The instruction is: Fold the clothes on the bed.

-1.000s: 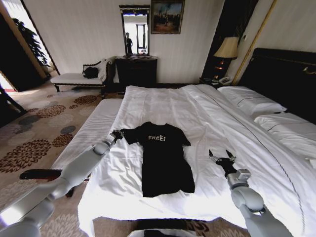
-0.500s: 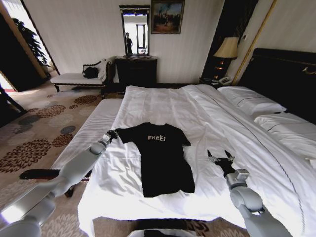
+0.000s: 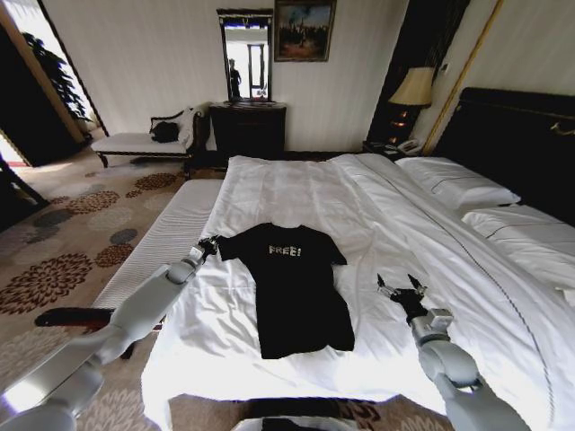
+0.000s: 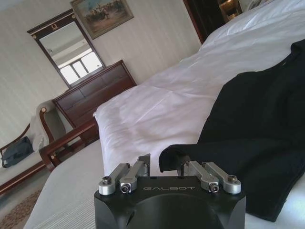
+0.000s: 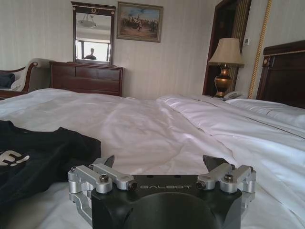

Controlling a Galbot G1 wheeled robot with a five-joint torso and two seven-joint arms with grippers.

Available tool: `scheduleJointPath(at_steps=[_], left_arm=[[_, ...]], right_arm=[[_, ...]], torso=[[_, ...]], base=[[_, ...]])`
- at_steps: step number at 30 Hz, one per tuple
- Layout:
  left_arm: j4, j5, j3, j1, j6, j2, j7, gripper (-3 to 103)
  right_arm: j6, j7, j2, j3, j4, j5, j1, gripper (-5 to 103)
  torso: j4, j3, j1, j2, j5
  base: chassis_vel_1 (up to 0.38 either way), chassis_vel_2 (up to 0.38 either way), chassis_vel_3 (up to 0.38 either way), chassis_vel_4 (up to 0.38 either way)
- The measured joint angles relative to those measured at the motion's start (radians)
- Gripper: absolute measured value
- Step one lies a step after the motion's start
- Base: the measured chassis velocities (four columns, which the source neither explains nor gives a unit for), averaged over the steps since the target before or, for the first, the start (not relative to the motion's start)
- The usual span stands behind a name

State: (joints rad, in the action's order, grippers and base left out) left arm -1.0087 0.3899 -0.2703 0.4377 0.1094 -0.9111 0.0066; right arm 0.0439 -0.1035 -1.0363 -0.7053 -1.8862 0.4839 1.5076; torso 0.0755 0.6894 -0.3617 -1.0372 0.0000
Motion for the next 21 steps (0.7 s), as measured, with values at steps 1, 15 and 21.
scheduleJointPath(at_steps=[1, 15, 21], left_arm=[[-0.005, -0.004, 0.009, 0.008, 0.000, 0.009, 0.000, 36], [-0.516, 0.003, 0.312, 0.465, -0.126, 0.220, 0.000, 81], [-0.775, -0.006, 0.351, 0.675, -0.196, 0.231, 0.001, 100]], right_arm=[[0.000, 0.000, 0.000, 0.000, -0.001, 0.000, 0.001, 100], [-0.009, 0.007, -0.008, 0.005, 0.000, -0.001, -0.003, 100], [-0.015, 0.010, -0.023, 0.024, 0.005, -0.011, -0.007, 100]], torso=[[-0.0001, 0.000, 0.000, 0.000, 0.0000], [-0.0001, 0.000, 0.000, 0.000, -0.0001], [0.0005, 0.000, 0.000, 0.000, 0.0000]], base=[[0.000, 0.000, 0.000, 0.000], [0.000, 0.000, 0.000, 0.000], [0.000, 0.000, 0.000, 0.000]])
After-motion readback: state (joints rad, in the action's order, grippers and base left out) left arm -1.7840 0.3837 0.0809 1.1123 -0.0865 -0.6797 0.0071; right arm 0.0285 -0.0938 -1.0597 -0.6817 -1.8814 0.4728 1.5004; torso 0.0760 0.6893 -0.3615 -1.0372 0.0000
